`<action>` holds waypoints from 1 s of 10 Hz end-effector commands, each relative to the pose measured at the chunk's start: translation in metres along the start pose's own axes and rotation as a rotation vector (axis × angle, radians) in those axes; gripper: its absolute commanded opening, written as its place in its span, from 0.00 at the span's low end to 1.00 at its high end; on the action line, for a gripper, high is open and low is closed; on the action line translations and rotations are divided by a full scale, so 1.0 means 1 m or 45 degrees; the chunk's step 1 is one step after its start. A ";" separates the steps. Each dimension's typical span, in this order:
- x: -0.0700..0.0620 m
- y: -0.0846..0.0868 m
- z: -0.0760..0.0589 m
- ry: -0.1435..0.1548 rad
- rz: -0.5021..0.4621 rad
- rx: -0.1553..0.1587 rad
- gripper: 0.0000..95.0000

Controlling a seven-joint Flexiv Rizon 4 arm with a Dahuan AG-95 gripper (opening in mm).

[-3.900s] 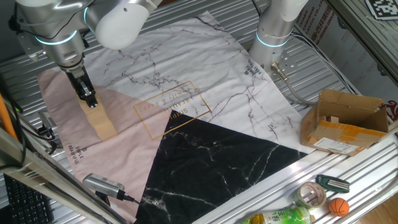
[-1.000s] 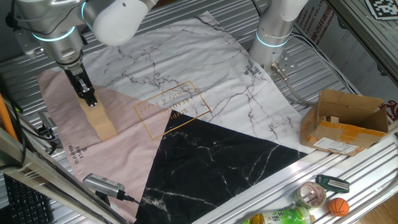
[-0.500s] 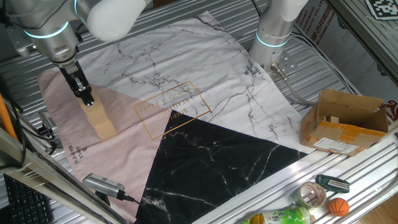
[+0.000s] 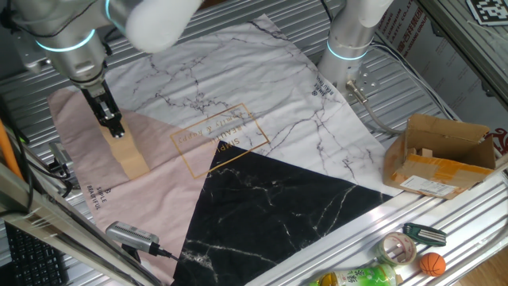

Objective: Stack the blocks into a pyramid shape

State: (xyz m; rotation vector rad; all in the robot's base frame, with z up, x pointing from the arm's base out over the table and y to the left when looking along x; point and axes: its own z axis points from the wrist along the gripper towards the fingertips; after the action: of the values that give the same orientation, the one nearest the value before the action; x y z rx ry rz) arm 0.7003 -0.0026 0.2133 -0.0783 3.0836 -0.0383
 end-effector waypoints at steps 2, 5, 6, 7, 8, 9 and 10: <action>0.013 0.022 -0.005 -0.003 0.044 0.029 0.00; 0.009 0.027 -0.002 -0.001 0.064 0.022 0.00; 0.005 0.033 0.002 -0.001 0.063 0.025 0.00; 0.002 0.038 0.004 -0.003 0.048 0.042 0.00; -0.001 0.042 0.004 -0.004 0.014 0.073 0.00; -0.004 0.047 0.002 0.003 -0.001 0.074 0.00; -0.006 0.051 0.000 0.015 -0.018 0.085 0.00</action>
State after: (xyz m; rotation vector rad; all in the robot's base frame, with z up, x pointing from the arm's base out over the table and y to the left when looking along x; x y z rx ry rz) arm 0.6999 0.0468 0.2110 -0.0826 3.0781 -0.1372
